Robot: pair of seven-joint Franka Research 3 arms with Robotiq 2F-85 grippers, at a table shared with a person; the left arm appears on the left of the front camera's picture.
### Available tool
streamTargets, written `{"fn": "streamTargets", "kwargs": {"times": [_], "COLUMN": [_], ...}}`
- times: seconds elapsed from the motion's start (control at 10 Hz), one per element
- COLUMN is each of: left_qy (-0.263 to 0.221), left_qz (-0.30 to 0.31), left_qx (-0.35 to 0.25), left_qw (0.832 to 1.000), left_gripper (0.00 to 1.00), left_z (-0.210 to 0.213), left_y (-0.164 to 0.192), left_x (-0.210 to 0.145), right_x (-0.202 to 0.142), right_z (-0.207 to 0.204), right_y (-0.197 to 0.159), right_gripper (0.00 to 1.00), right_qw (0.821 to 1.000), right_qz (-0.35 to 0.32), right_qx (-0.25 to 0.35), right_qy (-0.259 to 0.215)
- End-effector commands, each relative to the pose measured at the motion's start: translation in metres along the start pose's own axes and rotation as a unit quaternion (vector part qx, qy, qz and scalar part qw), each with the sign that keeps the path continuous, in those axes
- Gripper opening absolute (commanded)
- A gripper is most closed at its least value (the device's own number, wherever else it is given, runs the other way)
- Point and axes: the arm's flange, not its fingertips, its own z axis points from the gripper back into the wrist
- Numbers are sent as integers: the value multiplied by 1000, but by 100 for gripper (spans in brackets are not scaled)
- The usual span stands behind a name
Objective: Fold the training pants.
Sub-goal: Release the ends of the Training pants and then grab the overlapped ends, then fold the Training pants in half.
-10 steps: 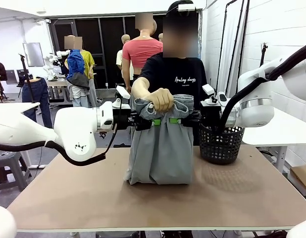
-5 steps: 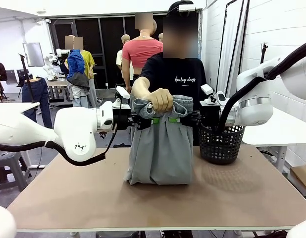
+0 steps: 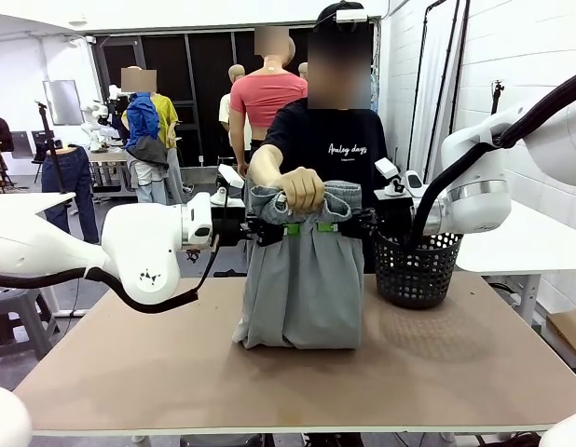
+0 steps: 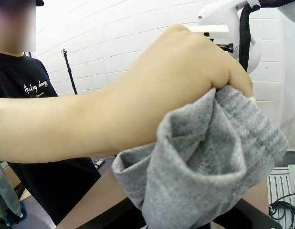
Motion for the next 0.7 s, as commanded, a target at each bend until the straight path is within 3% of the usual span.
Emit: {"fn": "streamTargets", "kwargs": {"times": [0.0,0.6], "left_qy": [-2,-2], "left_qz": [-3,-3], "left_qx": [9,9], "left_qw": [1000,1000], "left_gripper": [0,0], "left_z": [0,0], "left_y": [-1,-1], "left_x": [4,4], "right_x": [1,1], "right_z": [0,0], "right_y": [3,3], "right_gripper": [0,0], "right_qw": [1000,1000], "right_qz": [-1,-1], "right_qx": [1,1], "right_qy": [-8,-8]}}
